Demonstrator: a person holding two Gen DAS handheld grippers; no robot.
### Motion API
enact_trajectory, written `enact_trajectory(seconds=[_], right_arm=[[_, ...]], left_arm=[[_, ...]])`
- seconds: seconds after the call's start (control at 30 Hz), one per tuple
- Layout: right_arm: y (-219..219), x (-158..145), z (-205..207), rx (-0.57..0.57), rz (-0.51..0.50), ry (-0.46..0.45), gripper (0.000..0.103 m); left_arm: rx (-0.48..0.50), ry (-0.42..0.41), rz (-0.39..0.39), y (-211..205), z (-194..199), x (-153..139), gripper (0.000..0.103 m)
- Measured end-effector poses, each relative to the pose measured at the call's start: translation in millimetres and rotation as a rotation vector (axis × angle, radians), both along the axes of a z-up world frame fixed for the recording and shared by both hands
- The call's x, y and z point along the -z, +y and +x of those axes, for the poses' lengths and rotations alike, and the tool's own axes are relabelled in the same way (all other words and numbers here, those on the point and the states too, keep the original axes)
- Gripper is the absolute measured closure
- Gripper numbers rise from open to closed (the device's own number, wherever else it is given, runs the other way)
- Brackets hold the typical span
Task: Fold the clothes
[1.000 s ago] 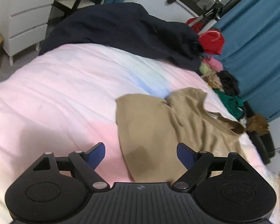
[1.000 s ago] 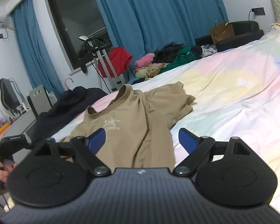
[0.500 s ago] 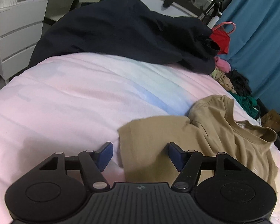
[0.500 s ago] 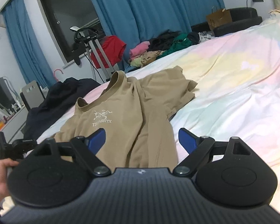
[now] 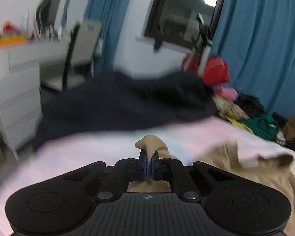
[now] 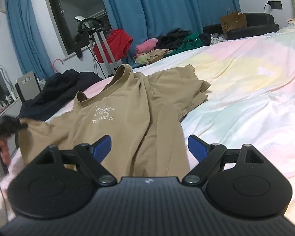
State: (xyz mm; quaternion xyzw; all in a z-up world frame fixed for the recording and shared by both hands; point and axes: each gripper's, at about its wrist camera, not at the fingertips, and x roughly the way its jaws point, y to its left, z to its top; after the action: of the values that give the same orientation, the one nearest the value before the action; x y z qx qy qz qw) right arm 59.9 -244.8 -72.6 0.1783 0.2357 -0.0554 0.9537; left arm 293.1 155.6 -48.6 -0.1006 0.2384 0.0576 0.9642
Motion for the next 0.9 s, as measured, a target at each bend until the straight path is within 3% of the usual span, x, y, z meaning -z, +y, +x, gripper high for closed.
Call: enact_trajectory(seconds=[0.13, 0.23, 0.3, 0.37, 0.5, 0.57, 0.63, 0.7, 0.77, 0.9], right_arm=[[-4, 3, 2, 0.004, -0.008, 0.001, 0.017], [-6, 5, 9, 0.002, 0.009, 0.002, 0.017], [-5, 7, 15, -0.001, -0.008, -0.002, 0.017], [-3, 9, 20, -0.005, -0.028, -0.003, 0.017], [-1, 13, 28, -0.021, -0.047, -0.009, 0.017], [0, 14, 31, -0.028, -0.057, -0.014, 0.017], [2, 13, 32, -0.033, -0.065, -0.023, 0.017], [3, 11, 32, -0.037, -0.072, -0.033, 0.017], [4, 7, 30, -0.035, -0.084, -0.047, 0.017], [3, -2, 19, -0.016, -0.095, -0.073, 0.017]], left_arm=[[-0.078, -0.062, 0.197, -3, 35, -44, 0.099], [-0.154, -0.044, 0.318, -8, 67, -56, 0.099], [-0.199, -0.005, 0.347, -8, 83, -47, 0.098], [-0.218, 0.057, 0.337, -5, 94, -28, 0.097], [-0.22, 0.161, 0.171, 17, 87, 14, 0.084], [-0.199, 0.188, 0.133, 26, 74, 24, 0.063], [-0.155, 0.192, 0.122, 27, 54, 25, 0.05], [-0.097, 0.193, 0.13, 26, 30, 22, 0.045], [-0.03, 0.207, 0.127, 18, 3, 16, 0.034], [0.116, 0.335, 0.096, -1, -64, 11, 0.031]])
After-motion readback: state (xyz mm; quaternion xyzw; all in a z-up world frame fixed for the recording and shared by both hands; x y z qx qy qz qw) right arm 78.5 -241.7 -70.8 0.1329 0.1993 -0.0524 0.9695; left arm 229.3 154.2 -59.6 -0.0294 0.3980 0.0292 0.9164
